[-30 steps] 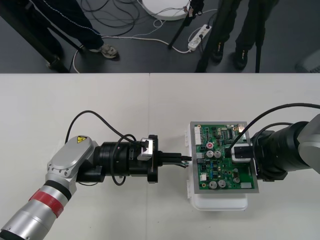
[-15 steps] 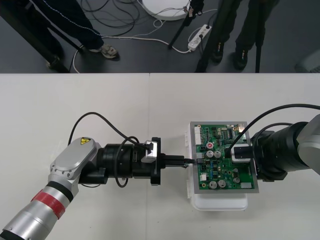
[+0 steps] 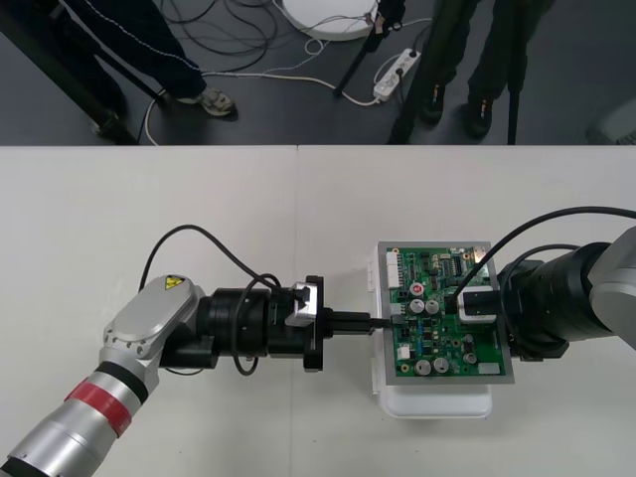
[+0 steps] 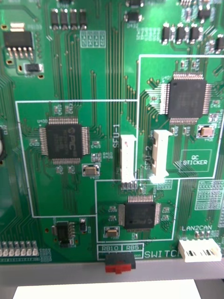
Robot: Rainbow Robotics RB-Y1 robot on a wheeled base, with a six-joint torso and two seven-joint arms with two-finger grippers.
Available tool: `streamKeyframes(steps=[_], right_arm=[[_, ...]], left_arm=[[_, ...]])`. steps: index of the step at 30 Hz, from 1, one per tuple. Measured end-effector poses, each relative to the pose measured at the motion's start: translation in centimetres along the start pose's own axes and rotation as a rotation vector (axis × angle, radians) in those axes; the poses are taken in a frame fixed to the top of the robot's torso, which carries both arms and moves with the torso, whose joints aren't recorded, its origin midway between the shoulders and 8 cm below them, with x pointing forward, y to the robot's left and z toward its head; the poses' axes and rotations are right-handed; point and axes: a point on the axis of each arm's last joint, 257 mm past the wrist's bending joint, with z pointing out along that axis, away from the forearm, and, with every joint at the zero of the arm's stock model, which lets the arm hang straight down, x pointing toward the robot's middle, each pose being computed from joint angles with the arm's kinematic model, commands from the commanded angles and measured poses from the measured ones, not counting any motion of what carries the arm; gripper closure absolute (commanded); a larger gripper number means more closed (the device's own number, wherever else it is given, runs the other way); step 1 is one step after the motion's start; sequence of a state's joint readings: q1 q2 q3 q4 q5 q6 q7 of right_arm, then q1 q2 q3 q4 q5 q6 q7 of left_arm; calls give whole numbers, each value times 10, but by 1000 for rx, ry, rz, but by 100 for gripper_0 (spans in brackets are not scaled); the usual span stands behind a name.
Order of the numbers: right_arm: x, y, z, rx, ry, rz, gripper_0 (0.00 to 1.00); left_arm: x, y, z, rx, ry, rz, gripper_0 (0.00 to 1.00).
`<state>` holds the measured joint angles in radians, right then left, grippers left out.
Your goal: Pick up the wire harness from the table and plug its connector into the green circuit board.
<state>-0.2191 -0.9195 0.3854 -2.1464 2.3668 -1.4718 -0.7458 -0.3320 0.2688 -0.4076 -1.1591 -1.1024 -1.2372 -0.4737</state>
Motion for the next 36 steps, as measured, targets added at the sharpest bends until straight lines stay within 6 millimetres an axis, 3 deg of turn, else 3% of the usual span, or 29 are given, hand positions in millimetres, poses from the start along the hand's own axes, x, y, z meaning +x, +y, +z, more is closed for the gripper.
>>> streamKeyframes(steps=[36], right_arm=[[0, 0, 0, 1, -2, 0, 0]], left_arm=[[-3, 3, 2, -18, -17, -17, 100]])
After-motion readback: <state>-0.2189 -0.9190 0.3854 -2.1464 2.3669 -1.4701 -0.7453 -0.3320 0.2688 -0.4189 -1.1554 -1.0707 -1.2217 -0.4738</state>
